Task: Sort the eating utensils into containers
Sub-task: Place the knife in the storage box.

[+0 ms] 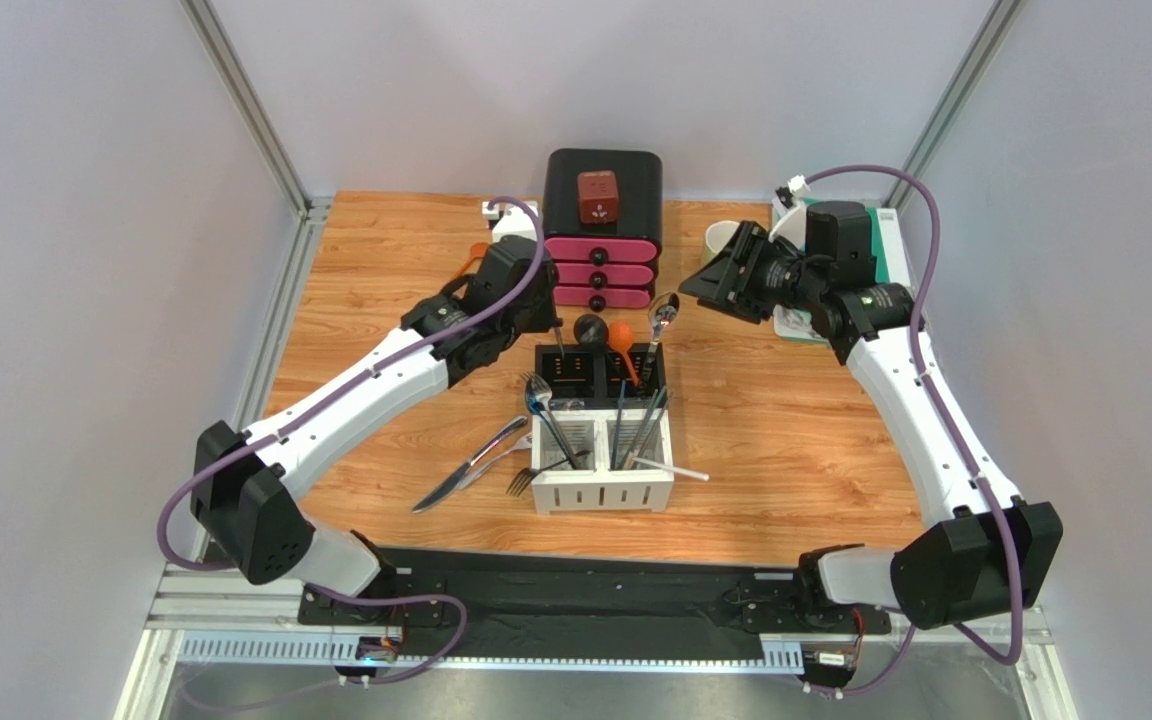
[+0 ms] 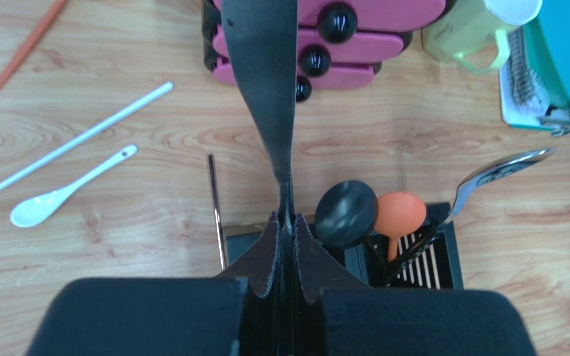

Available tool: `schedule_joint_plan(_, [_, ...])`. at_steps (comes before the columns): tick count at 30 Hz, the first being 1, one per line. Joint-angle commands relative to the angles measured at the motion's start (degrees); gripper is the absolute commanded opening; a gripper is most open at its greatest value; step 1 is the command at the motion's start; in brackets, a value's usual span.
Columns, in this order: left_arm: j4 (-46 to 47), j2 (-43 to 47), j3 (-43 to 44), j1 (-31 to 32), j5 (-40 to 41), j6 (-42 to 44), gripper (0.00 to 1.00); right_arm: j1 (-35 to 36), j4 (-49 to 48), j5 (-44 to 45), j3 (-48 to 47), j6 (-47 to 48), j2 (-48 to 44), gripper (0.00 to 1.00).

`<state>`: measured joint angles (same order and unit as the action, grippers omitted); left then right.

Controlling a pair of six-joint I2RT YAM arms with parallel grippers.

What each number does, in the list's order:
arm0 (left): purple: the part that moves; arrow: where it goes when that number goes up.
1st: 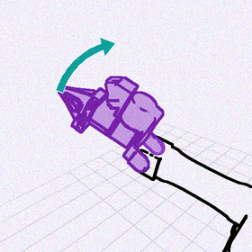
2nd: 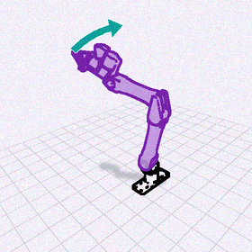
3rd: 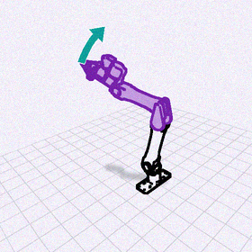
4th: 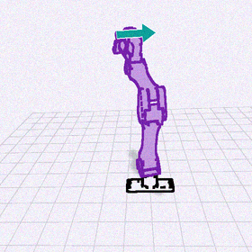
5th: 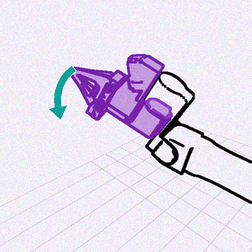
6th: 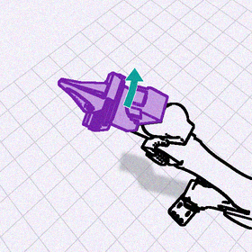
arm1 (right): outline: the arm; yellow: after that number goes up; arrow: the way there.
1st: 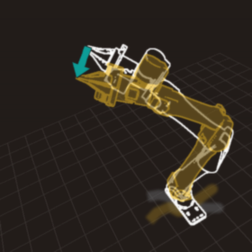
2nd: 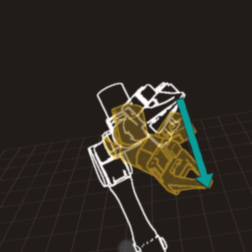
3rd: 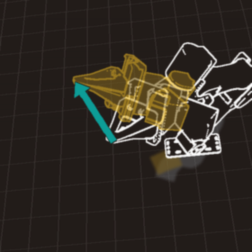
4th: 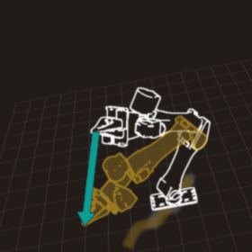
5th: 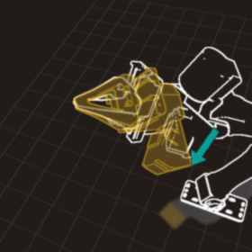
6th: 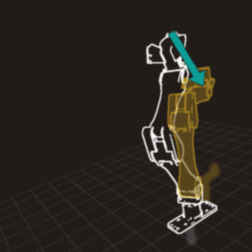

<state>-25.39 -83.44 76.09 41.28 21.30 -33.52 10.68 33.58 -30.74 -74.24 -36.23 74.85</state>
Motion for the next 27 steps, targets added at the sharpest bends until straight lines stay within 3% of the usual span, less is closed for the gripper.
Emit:
schedule_joint_plan(1, [1.7, -1.8, -2.1, 2.0, -0.1, -2.2, 0.0, -0.3, -1.4, -0.6, 0.6, -0.2, -2.3, 0.49])
schedule_joint_plan(27, [-0.5, -6.7, -5.7, 5.5, -2.4, -5.9, 0.0, -0.3, -2.5, -1.2, 0.7, -0.9, -1.5, 0.49])
